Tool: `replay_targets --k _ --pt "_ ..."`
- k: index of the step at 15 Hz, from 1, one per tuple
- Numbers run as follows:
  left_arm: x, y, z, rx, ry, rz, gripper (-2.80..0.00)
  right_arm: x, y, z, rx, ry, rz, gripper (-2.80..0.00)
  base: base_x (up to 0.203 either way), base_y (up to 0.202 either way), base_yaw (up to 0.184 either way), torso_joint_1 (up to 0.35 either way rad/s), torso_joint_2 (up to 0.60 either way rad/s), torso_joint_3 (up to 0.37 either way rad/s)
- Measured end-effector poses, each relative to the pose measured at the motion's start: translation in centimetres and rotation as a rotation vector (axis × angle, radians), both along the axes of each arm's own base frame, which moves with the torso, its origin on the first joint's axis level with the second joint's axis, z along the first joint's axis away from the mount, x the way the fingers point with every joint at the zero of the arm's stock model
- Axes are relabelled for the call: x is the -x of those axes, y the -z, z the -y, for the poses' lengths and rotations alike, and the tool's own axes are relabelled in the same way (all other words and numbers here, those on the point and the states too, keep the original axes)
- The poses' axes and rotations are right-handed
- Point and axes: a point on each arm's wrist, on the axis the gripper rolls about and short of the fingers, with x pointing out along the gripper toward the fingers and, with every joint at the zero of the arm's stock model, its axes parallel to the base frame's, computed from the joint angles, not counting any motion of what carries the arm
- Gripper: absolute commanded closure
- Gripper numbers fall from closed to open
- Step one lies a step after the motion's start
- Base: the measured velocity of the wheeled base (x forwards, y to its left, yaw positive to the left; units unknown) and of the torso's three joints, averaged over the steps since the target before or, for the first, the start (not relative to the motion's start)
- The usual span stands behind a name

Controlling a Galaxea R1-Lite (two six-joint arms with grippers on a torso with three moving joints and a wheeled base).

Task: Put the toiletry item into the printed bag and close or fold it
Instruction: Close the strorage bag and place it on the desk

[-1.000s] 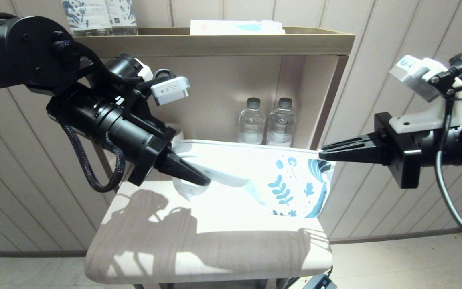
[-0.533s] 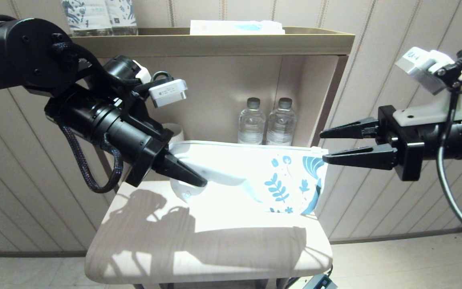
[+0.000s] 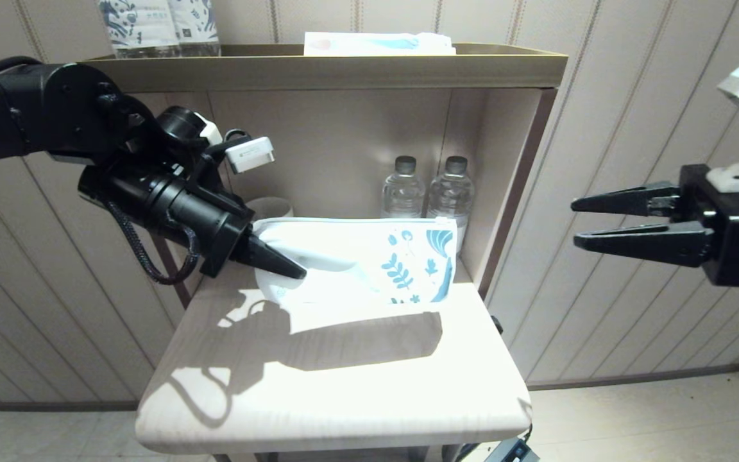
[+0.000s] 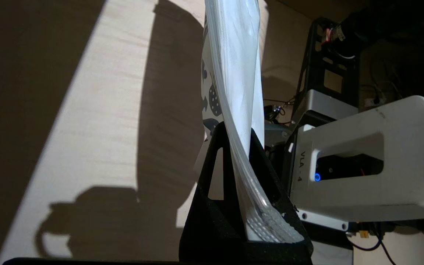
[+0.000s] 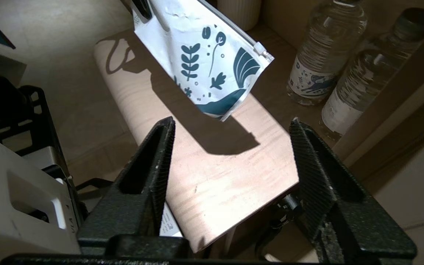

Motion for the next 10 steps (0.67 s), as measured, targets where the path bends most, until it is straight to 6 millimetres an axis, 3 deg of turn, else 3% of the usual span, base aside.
replay_targets --k 7,8,9,10 --pt "-3.5 2.8 -1.2 0.008 -0.173 -0.169 0.0 6.9 -1.2 0.7 -0.11 0.08 -0.028 0.0 0.0 0.0 0.0 0.0 0.0 0.0" --pt "-3.8 3.0 -1.2 0.02 -0.209 -0.199 -0.92 7.5 -1.2 0.7 -0.115 0.083 -0.028 0.0 0.0 0.0 0.0 0.0 0.0 0.0" --pt "-4.0 3.2 -1.3 0.026 -0.229 -0.215 -2.8 8.0 -1.2 0.7 -0.117 0.089 -0.023 0.0 0.0 0.0 0.0 0.0 0.0 0.0" --pt "-4.0 3.3 -1.3 0.026 -0.233 -0.22 -2.8 8.3 -1.2 0.8 -0.118 0.095 -0.019 0.0 0.0 0.0 0.0 0.0 0.0 0.0"
